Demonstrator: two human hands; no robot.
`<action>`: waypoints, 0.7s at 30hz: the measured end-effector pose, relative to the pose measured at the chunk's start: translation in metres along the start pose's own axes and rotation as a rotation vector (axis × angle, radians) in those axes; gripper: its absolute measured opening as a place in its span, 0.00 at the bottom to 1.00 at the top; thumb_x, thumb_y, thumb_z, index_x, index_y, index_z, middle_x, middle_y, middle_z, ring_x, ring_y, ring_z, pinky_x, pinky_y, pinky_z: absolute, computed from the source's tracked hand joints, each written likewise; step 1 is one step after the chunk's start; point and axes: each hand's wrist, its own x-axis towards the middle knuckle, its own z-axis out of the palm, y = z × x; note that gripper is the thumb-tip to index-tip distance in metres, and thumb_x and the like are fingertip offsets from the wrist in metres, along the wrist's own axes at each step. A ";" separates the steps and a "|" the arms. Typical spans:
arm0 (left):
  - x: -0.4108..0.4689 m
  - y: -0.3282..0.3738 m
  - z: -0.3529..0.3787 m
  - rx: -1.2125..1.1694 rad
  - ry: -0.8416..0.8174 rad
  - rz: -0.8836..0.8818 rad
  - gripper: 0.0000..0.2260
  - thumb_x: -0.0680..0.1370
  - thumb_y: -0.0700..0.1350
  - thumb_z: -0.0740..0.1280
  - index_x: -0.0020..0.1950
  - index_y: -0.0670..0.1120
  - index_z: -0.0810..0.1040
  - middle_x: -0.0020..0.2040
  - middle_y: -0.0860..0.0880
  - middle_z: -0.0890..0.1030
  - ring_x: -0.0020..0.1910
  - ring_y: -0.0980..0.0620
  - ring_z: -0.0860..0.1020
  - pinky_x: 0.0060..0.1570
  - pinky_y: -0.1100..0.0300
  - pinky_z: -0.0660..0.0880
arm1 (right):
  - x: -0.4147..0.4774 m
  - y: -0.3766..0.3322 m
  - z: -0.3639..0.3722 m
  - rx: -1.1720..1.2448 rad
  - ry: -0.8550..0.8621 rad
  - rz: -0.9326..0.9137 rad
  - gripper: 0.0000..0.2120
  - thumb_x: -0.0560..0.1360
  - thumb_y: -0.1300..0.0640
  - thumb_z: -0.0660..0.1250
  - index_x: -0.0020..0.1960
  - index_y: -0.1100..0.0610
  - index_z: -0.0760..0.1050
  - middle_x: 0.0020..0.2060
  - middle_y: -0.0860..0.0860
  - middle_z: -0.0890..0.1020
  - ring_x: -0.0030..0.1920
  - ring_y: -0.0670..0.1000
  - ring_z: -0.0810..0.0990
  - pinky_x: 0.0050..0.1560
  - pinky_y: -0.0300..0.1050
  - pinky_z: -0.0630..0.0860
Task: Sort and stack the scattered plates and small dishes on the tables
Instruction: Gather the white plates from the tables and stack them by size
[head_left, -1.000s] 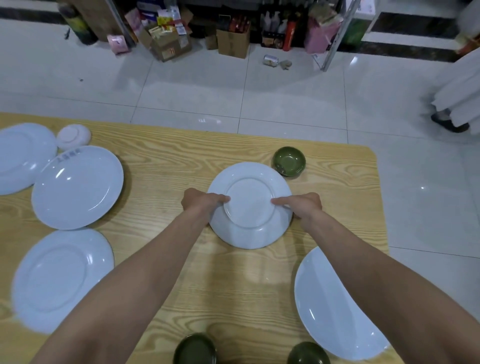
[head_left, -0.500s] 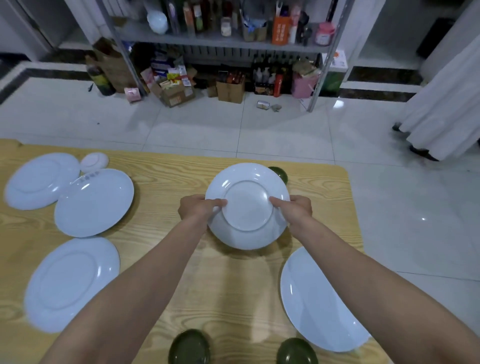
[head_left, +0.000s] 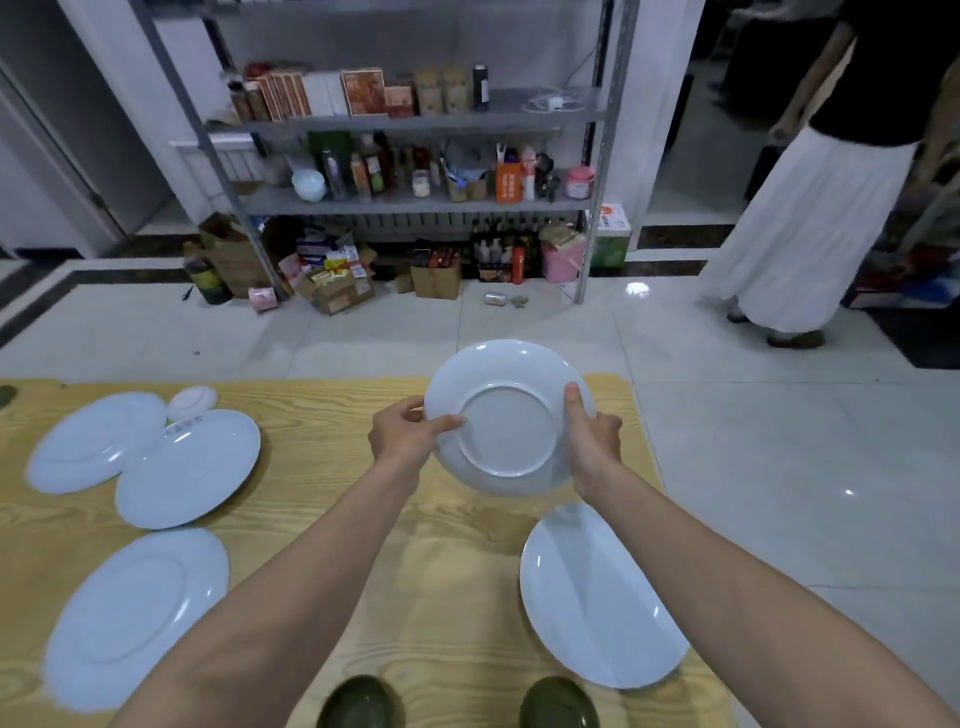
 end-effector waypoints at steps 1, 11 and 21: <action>-0.004 0.000 0.003 0.001 -0.003 0.013 0.24 0.54 0.46 0.85 0.46 0.54 0.82 0.42 0.54 0.84 0.40 0.58 0.81 0.32 0.68 0.72 | -0.002 0.001 -0.005 0.001 -0.002 0.011 0.36 0.72 0.29 0.63 0.64 0.56 0.63 0.56 0.53 0.75 0.51 0.57 0.74 0.48 0.48 0.70; -0.034 -0.003 0.026 -0.057 -0.189 0.077 0.05 0.72 0.51 0.73 0.46 0.58 0.83 0.53 0.54 0.83 0.51 0.50 0.82 0.53 0.53 0.80 | -0.006 0.008 -0.047 0.342 0.002 0.105 0.22 0.76 0.41 0.61 0.60 0.58 0.69 0.47 0.53 0.74 0.46 0.54 0.73 0.51 0.49 0.71; -0.058 -0.029 0.039 -0.095 -0.362 0.055 0.17 0.78 0.32 0.66 0.65 0.42 0.79 0.59 0.47 0.83 0.52 0.49 0.83 0.45 0.58 0.81 | -0.008 0.035 -0.102 0.064 -0.157 -0.042 0.26 0.73 0.75 0.57 0.69 0.60 0.67 0.61 0.58 0.78 0.60 0.61 0.78 0.55 0.57 0.80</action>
